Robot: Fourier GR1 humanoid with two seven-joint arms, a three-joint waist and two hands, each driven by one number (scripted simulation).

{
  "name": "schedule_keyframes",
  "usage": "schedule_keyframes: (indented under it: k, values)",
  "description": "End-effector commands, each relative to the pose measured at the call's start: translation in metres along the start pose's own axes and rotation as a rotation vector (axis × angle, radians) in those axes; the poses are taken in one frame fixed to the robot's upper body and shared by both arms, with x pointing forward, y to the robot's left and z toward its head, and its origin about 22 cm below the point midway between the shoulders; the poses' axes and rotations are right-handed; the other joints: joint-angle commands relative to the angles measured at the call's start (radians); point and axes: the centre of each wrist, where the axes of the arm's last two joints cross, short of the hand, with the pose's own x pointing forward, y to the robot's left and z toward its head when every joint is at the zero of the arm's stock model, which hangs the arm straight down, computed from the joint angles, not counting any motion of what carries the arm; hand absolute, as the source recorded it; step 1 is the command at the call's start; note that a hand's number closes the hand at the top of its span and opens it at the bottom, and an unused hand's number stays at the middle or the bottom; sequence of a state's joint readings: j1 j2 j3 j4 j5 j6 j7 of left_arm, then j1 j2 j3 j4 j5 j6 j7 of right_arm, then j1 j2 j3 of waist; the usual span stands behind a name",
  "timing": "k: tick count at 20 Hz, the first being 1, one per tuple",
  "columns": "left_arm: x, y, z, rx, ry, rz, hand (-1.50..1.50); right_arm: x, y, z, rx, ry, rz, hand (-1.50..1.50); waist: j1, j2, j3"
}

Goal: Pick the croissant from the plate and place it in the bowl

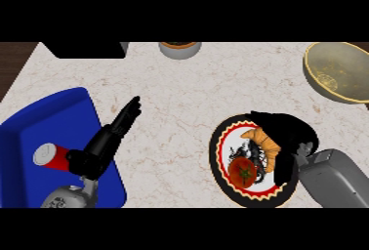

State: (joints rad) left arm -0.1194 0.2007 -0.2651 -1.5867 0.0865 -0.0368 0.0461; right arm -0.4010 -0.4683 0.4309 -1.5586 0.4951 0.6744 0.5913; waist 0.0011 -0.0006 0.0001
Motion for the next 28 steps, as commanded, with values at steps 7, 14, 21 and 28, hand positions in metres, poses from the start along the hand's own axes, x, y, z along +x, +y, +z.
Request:
schedule_keyframes:
  k: [7,14,21,28]
  values:
    - [0.011,0.003,-0.002,-0.002,0.005,-0.004,0.00,-0.023,0.044,-0.020,-0.097,0.053,0.083,-1.50,0.002,0.001,0.000]
    - [0.003,0.007,0.006,-0.029,0.017,0.012,0.00,-0.027,0.034,-0.044,-0.066,0.100,0.041,-1.50,0.005,0.001,0.000]
    - [-0.003,0.013,-0.002,-0.012,0.012,0.020,0.00,-0.038,0.039,-0.046,-0.052,0.101,0.049,-1.50,0.000,0.001,0.000]
    - [0.003,-0.004,0.000,-0.029,0.003,0.001,0.00,-0.029,0.033,-0.073,-0.091,-0.018,0.014,1.50,0.006,0.001,0.000]
